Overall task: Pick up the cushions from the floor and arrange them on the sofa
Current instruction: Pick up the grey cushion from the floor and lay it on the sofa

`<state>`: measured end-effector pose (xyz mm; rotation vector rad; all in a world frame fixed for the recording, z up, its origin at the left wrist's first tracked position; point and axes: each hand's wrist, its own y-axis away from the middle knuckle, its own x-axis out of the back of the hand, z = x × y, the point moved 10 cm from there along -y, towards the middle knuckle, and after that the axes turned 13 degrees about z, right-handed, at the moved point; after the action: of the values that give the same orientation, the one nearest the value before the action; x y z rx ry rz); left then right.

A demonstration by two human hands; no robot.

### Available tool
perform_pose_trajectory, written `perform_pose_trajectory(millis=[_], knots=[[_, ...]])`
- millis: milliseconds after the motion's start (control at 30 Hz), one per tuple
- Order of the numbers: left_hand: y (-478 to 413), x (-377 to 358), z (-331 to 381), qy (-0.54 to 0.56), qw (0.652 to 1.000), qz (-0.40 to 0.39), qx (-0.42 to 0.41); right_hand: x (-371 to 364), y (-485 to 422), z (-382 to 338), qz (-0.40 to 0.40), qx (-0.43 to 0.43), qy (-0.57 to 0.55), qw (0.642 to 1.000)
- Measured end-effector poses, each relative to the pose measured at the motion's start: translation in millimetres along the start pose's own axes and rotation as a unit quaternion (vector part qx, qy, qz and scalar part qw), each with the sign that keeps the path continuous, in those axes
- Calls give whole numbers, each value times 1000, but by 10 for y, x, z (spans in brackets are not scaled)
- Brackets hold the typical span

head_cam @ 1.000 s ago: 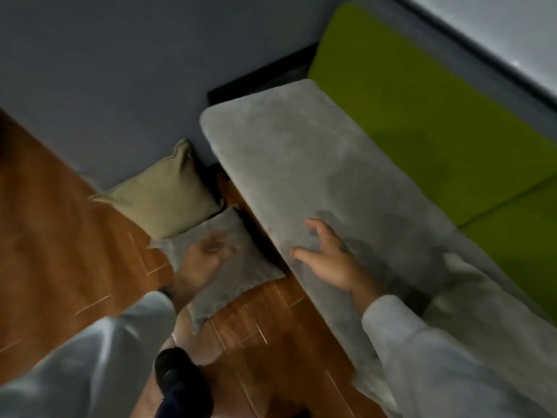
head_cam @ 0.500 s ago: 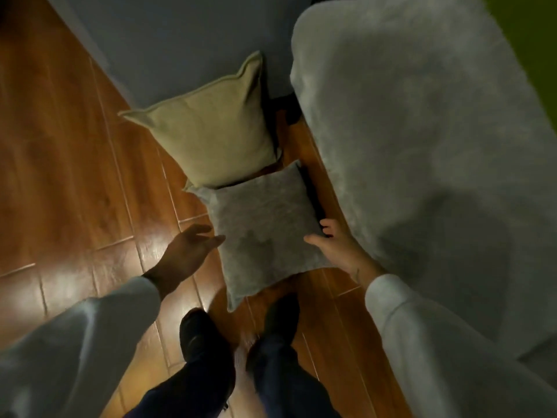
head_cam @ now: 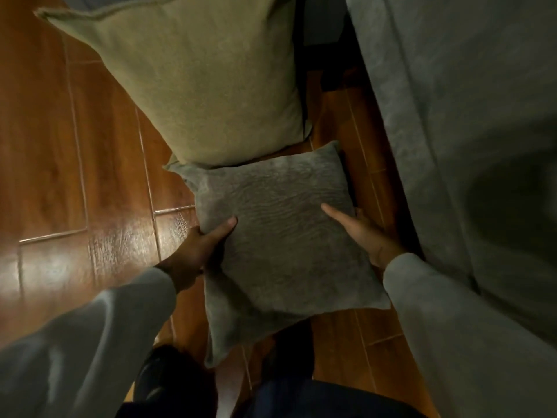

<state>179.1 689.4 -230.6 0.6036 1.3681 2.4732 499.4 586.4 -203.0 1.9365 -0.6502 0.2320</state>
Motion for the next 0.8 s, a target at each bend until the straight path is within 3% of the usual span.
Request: perform_pose_trajectory(millis=[167, 333, 633, 800], knots=[[134, -121, 184, 52, 997, -44, -18, 37, 46, 85, -35, -34, -58, 997], [286, 86, 560, 81, 993, -32, -79, 36, 248, -105, -32, 5, -103, 994], [2006, 1064, 1849, 68, 988, 18, -137, 747, 2147, -1248, 19, 75, -164, 983], [2779, 1172, 2770, 23, 980, 19, -196, 1349, 2994, -1579, 49, 89, -231, 968]])
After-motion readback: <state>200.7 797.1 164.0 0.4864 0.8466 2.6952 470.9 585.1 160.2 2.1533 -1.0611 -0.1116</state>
